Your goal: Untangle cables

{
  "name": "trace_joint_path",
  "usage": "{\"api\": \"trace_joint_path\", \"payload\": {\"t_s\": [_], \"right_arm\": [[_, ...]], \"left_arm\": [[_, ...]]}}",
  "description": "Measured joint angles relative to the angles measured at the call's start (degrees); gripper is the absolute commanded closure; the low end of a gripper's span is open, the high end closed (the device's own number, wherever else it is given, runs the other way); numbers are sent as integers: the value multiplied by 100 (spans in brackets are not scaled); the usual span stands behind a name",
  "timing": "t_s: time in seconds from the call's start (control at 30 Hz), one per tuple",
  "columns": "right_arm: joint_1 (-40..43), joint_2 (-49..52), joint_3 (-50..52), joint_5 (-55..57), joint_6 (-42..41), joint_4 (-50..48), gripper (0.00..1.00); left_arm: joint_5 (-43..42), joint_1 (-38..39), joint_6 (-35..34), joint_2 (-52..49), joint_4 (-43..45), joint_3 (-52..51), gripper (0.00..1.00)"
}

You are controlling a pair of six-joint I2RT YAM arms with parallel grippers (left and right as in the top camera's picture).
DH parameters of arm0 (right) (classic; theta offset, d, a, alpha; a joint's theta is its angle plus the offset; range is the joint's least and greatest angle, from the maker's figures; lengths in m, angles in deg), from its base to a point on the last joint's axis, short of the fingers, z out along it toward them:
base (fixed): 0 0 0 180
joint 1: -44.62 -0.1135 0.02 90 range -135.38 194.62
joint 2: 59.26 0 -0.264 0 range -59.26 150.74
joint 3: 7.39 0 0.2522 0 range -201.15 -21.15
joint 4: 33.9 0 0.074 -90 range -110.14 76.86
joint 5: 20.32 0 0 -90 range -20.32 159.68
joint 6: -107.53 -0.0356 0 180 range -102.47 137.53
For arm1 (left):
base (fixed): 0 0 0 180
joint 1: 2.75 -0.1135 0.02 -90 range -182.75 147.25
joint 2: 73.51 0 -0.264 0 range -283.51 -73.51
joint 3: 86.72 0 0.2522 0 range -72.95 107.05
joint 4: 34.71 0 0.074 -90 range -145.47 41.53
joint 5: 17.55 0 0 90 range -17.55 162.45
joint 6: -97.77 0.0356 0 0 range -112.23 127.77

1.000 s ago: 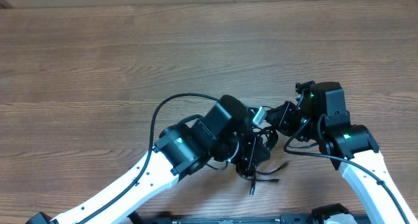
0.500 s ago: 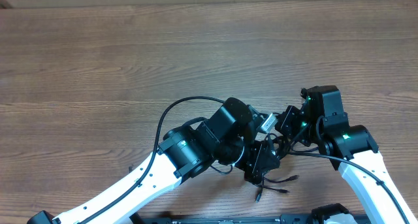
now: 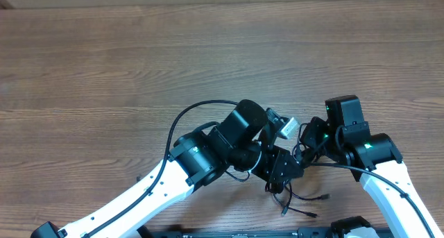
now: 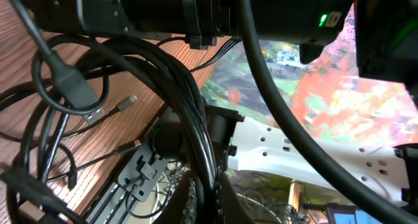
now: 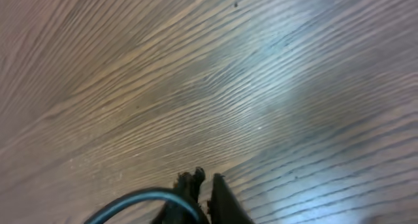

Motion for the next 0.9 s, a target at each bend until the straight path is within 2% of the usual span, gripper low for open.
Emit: {"api": "trace_joint_path", "payload": {"t_s": [0.1, 0.13, 0.2, 0.33, 0.6, 0.9], "right_arm": [[-9, 0, 0, 125, -24, -13, 58], [-24, 0, 0, 146, -22, -20, 47], [-26, 0, 0, 151, -26, -52, 36], [-31, 0, 0, -17, -4, -249, 32], [-31, 0, 0, -168, -2, -245, 13], [-31, 0, 0, 236, 15, 17, 9]], "left_arm": [[-125, -76, 2, 2, 42, 0, 96], [-149, -85, 2, 2, 46, 0, 96], [-192, -92, 2, 2, 55, 0, 96], [-225, -103, 4, 2, 52, 0, 96], [-555, -190, 4, 2, 179, 0, 96], [-1578, -804, 236, 2, 232, 0, 96]]}}
